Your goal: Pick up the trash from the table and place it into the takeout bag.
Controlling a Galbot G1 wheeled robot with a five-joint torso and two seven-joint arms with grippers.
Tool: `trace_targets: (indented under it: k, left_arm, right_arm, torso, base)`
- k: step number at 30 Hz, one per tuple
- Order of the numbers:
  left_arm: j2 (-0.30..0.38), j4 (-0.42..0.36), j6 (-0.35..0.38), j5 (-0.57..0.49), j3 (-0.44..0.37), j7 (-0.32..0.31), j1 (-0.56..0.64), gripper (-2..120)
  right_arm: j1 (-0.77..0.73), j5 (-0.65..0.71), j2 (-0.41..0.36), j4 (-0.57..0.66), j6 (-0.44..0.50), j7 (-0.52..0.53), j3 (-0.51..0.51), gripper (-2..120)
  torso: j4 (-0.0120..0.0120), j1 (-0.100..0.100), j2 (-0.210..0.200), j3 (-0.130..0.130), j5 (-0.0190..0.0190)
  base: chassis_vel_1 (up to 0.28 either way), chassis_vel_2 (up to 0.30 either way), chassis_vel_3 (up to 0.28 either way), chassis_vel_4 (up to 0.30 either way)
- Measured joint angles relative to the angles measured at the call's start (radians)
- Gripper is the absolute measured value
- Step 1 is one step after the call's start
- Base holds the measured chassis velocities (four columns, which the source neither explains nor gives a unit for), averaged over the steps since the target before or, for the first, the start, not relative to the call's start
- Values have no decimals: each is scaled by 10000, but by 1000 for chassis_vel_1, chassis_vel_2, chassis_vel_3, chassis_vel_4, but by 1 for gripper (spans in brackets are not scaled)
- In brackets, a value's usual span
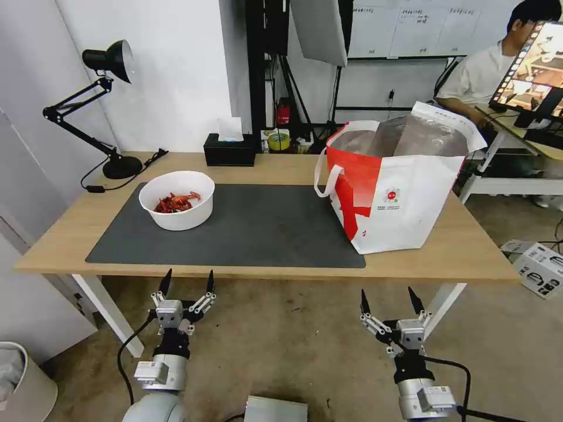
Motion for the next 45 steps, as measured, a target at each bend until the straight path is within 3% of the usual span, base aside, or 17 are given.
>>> trace_targets:
  k: [23,31,33,35,37,39,45]
  left_arm:
    - [260,416,-287,-134,-60,40,83,100]
    - [1482,-365,1169,-1847,-246,3,-432,100]
    - [2266,-558,1932,-2934,-395,-142,-898,100]
    - [2509,-590,2185,-3289,-439,-222,-1039,100]
    - [3166,-629,2822,-4353,-586,-547,-1426,100]
    - [3362,-630,2997,-4686,-669,-630,-1530,100]
    - [4559,-667,4592,-6916,-765,-1569,-2533,100]
  right_arm:
    - [132,175,-62,89,-120,-1,29,100]
    - [138,185,-64,135,-130,0,44,100]
    - [148,186,-64,176,-148,-2,45,100]
    - [158,187,-63,182,-158,-2,38,100]
    - [226,200,-90,186,-202,-5,-18,100]
    - [279,214,-119,183,-239,-6,-72,100]
    - [371,316,-185,164,-362,-20,-175,100]
  torso:
    - [0,0,0,1,-2]
    - [0,0,-1,0,-1]
    - [-2,0,0,1,-1]
    - [-2,0,0,1,-2]
    - [-1,0,0,1,-2]
    - [-3,1,-1,1,-3]
    - [0,0,-1,1,-2]
  base:
    - [0,0,0,0]
    - [0,0,0,0]
    - [0,0,0,0]
    - [0,0,0,0]
    - [0,0,0,0]
    - [0,0,0,0]
    - [0,0,0,0]
